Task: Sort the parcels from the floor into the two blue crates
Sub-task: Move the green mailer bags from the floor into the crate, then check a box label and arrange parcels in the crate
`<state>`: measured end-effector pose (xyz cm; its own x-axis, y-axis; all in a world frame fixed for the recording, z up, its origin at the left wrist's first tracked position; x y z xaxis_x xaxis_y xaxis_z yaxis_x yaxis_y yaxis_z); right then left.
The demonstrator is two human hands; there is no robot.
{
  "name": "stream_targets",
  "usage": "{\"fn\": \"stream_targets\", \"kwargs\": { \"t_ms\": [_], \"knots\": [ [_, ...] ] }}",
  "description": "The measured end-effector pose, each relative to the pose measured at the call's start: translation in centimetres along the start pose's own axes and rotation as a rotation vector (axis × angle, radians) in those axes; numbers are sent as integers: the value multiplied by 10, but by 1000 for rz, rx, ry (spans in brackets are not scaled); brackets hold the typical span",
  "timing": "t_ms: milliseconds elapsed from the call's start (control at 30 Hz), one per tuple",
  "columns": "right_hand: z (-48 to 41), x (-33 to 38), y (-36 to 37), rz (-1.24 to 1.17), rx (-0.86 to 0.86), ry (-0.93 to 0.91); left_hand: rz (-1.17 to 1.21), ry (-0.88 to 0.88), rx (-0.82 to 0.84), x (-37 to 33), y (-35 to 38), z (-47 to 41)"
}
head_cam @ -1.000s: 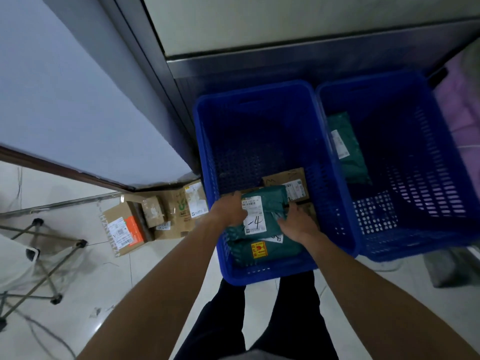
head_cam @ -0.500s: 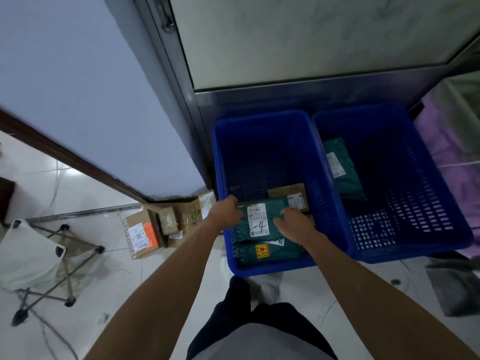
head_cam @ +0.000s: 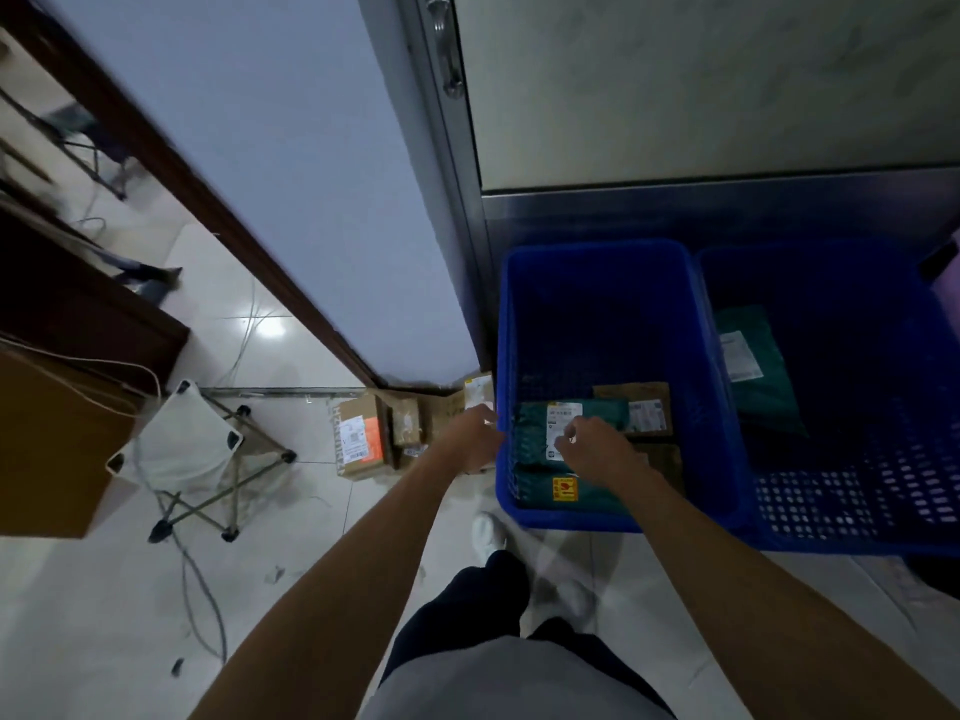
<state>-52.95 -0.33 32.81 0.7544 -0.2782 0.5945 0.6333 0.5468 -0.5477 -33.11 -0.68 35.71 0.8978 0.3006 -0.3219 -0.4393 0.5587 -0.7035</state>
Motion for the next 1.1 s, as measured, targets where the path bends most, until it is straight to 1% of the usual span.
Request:
{"fn": "stream_targets", "kwargs": {
  "t_ms": [167, 367, 467, 600, 700, 833, 933, 1000, 1100],
  "knots": [
    [6, 15, 13, -2, -10, -58, -8, -9, -32, 11, -6, 22],
    [7, 36, 29, -23, -41, -71, -208, 8, -53, 29, -14, 33],
    [2, 47, 44, -15, -45, -69, -281, -23, -14, 52, -17, 31],
    [-8, 63, 72, 0, -37, -56, -276, -53, 18, 89, -23, 22],
    [-18, 78, 91, 7, -49, -47, -269, -22, 16, 116, -30, 9],
    [-33, 105, 120, 22, -72, -4, -275, 27, 60, 156, -43, -11],
    [-51, 128, 148, 21, -73, 25, -284, 32, 98, 195, -53, -26],
    [-67, 143, 169, 18, -52, 34, -316, 29, 120, 227, -62, -40],
    [-95, 167, 200, 63, 32, 21, -343, -26, 131, 280, -69, -70]
  ]
}}
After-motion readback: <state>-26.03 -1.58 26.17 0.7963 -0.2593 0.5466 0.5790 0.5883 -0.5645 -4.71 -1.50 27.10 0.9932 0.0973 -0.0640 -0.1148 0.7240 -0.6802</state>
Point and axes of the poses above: each hand's wrist, its own z-axis away from the middle knuckle, its own y-axis out of the palm, x = y × z, the point moved 4 cm from there along -z, towards the middle knuckle, and after that the axes turned 11 degrees about -z, right-handed, at the moved point
